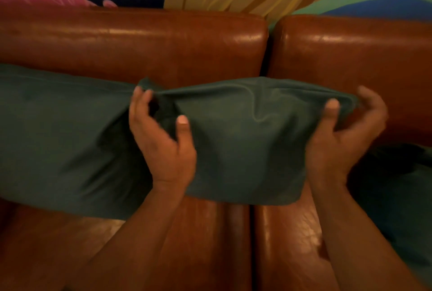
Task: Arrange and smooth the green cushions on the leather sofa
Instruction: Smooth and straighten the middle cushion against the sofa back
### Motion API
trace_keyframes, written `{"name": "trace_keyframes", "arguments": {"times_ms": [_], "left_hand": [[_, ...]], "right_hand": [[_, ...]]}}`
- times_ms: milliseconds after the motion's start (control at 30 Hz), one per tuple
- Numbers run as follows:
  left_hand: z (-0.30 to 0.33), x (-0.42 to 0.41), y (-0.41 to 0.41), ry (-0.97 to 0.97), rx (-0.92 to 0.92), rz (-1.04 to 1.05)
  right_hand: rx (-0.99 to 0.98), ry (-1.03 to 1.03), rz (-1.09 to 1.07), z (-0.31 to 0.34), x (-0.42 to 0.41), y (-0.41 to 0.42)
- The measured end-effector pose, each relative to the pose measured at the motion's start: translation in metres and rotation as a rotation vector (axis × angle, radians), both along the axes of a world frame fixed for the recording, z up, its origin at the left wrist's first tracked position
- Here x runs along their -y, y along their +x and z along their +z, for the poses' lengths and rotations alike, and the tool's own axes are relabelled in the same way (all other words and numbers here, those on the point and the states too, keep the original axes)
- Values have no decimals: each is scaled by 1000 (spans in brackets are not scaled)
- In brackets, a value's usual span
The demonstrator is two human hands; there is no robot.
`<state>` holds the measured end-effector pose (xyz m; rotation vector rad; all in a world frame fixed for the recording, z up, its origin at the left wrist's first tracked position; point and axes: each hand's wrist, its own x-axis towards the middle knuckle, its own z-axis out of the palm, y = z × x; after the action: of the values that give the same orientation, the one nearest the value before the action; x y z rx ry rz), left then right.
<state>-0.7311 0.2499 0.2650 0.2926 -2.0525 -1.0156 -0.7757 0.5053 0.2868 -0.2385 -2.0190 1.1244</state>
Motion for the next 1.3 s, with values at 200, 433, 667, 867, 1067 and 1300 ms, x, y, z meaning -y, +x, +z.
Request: {"name": "trace_keyframes", "arguments": {"times_ms": [200, 433, 667, 867, 1067, 1300], "left_hand": [[58, -46, -40, -560, 105, -278], [32, -20, -69, -981, 641, -358], [20, -21, -41, -906, 689, -350], [18, 2, -50, -895, 748, -341], [27, 32, -53, -918, 815, -248], [50, 47, -68, -944, 748, -217]], "right_hand": [[255, 501, 564, 59, 104, -36], [706, 931, 597, 12, 95, -52], [677, 912, 566, -4, 89, -20], [640, 981, 494, -5, 58, -27], [775, 1017, 377, -2, -11, -36], [838, 718, 373, 11, -53, -47]]}}
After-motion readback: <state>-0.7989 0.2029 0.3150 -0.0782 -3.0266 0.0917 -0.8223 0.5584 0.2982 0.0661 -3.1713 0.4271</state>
